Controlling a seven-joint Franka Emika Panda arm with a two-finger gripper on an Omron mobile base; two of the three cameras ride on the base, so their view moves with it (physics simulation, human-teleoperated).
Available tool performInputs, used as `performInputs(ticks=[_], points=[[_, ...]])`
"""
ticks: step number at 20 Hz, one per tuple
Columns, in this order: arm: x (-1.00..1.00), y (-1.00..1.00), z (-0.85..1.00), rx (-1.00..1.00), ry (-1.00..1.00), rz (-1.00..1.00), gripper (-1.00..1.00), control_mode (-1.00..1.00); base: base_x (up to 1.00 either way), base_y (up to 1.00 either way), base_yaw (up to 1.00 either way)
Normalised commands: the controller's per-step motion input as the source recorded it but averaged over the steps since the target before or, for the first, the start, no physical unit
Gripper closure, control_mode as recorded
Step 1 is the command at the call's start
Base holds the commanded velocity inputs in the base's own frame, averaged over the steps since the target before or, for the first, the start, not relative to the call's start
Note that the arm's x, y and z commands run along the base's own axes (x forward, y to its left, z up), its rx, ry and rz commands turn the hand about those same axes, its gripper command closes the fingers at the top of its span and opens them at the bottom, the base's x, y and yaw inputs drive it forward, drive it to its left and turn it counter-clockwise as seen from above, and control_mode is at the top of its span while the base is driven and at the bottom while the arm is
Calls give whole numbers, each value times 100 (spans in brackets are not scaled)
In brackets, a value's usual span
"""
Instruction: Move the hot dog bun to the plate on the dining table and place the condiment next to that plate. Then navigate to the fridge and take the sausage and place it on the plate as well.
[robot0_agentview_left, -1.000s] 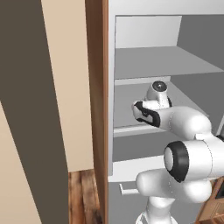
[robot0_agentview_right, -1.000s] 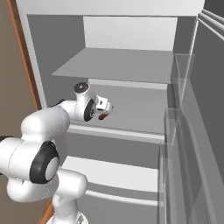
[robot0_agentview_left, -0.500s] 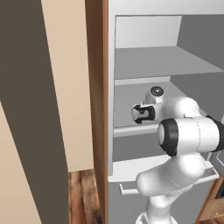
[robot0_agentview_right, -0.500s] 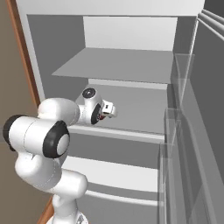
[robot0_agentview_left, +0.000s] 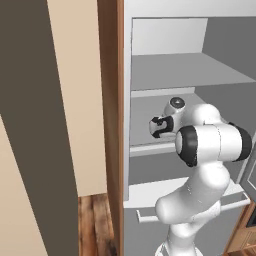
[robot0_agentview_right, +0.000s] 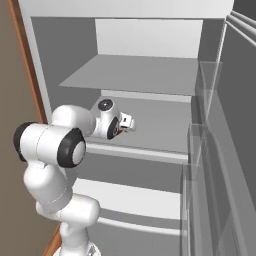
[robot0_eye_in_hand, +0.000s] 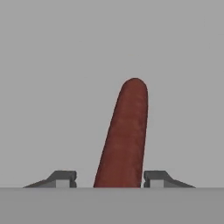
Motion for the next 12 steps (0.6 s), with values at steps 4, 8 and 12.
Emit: performInputs(ticks=[4, 8, 12], points=[[-14, 0, -37, 0, 0, 0, 100, -100, 0, 0, 0], [-87, 0, -1, 0, -23, 0, 100, -100, 0, 0, 0], [-94, -3, 64, 0, -23, 0, 100, -100, 0, 0, 0]])
